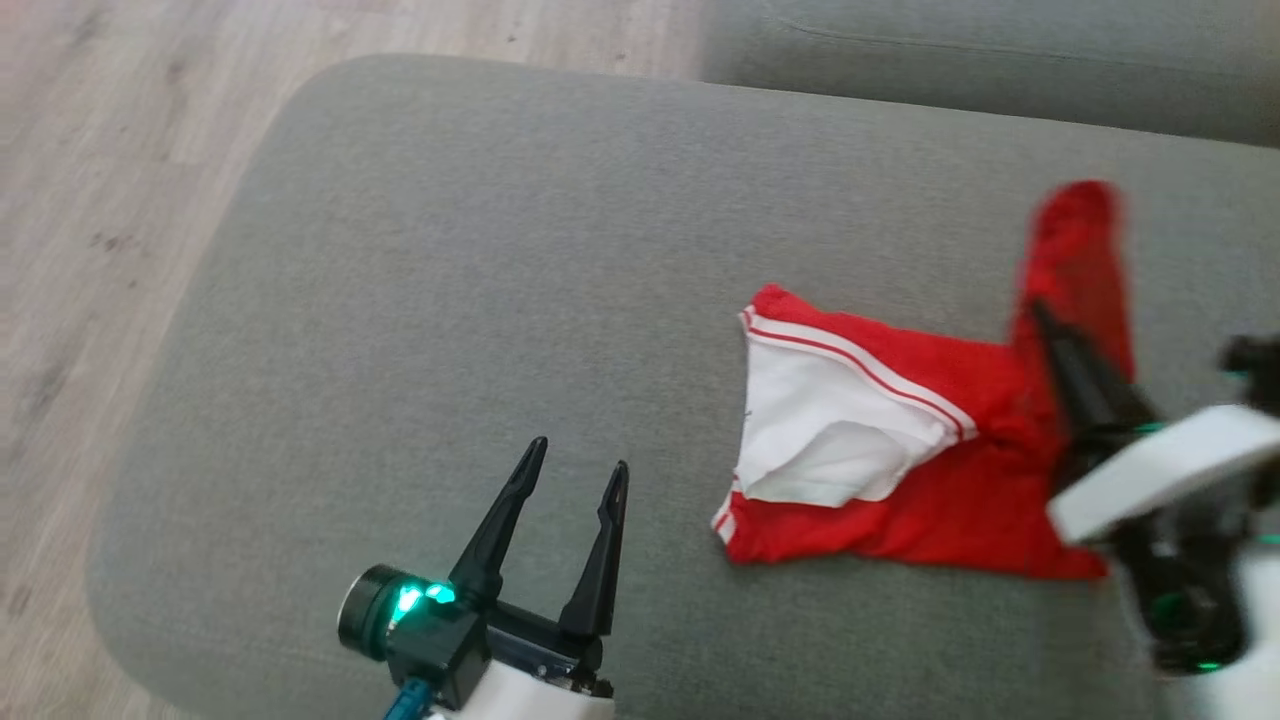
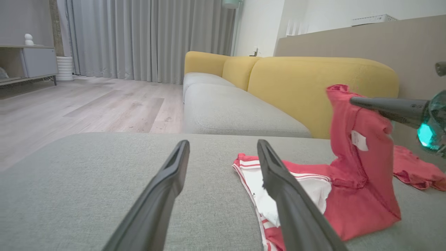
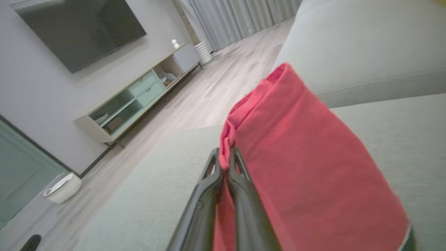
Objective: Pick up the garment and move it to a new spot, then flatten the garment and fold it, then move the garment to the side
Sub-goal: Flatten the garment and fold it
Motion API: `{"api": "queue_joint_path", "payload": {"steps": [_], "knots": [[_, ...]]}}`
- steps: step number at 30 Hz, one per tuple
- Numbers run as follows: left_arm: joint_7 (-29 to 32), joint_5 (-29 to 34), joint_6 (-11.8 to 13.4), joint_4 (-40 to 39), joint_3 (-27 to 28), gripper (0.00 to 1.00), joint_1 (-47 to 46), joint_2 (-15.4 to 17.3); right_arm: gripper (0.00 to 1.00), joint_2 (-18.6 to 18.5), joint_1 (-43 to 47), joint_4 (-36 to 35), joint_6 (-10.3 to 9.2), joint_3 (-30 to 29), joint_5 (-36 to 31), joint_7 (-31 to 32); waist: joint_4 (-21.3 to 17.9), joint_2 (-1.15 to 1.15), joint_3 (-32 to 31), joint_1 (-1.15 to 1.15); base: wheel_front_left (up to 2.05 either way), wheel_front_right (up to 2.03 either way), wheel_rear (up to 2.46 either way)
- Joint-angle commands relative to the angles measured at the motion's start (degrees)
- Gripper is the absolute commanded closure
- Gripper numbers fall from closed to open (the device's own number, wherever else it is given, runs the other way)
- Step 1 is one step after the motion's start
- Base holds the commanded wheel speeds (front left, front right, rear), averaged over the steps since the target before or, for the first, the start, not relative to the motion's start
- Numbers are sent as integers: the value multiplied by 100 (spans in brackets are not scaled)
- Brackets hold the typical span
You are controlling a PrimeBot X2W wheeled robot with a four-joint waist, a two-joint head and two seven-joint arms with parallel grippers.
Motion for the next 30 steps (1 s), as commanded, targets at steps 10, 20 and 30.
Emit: {"api": "queue_joint_path", "payload": {"steps": [10, 20, 30], "knots": [[-53, 51, -51, -110, 236, 0, -86, -81, 100, 560, -598, 661, 39, 1327, -285, -87, 381, 0, 25, 0, 0, 0, 0], [-53, 20, 2, 3, 341, 0, 47, -85, 0, 540, -673, 906, 39, 1085, -669, -1183, 267, 0, -233, 0, 0, 0, 0], [-53, -58, 208, 357, 695, 0, 313, -86, 0, -76, 606, 1286, 39, 554, -2060, -3191, -249, 0, -867, 0, 0, 0, 0]]}}
